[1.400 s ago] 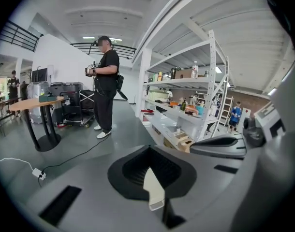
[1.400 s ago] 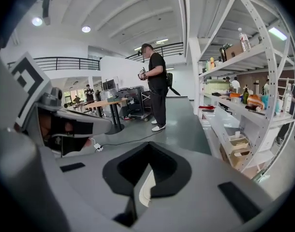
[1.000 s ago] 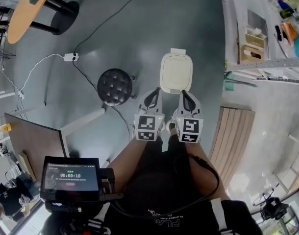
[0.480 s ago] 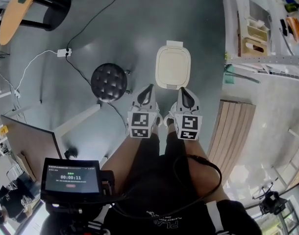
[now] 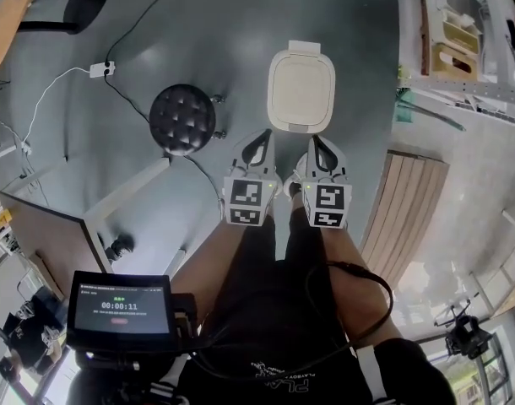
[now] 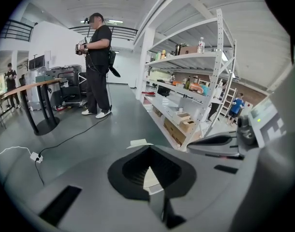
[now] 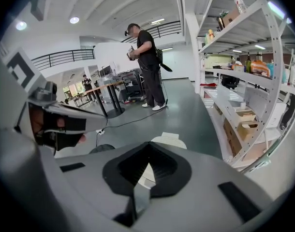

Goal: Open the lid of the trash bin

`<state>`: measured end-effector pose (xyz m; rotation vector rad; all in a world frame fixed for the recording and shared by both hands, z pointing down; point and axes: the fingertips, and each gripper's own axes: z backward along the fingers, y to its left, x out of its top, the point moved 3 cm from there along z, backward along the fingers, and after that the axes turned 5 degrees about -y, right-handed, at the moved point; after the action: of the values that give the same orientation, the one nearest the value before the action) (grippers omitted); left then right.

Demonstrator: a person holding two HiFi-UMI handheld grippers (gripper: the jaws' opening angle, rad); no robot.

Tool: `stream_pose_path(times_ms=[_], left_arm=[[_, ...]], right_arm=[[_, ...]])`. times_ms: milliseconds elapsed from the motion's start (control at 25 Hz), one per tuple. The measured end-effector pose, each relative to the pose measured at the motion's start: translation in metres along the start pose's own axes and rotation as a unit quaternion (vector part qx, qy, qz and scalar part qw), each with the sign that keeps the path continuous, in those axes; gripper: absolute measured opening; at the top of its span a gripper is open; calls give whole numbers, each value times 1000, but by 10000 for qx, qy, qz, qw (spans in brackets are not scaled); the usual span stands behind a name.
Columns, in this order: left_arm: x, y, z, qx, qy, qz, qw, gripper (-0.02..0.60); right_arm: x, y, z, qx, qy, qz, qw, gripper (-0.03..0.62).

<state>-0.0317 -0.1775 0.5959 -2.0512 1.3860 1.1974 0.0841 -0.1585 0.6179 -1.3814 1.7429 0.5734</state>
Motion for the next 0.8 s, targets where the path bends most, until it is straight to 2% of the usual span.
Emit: stream_pose_path(times_ms=[320,680,800], left_arm=[[-32,7,-15,89,205,160,9996,-3],[-69,3,-37,-65,442,-15,9990,-3],[-95,3,-50,-76,460,16,9989,-3]], right_arm=[[-32,0,-20,132,248,27,9996,0],[-78,4,-37,57,579,-221,9981,0],[-106,2,-54,33,707,-219,9973,1]])
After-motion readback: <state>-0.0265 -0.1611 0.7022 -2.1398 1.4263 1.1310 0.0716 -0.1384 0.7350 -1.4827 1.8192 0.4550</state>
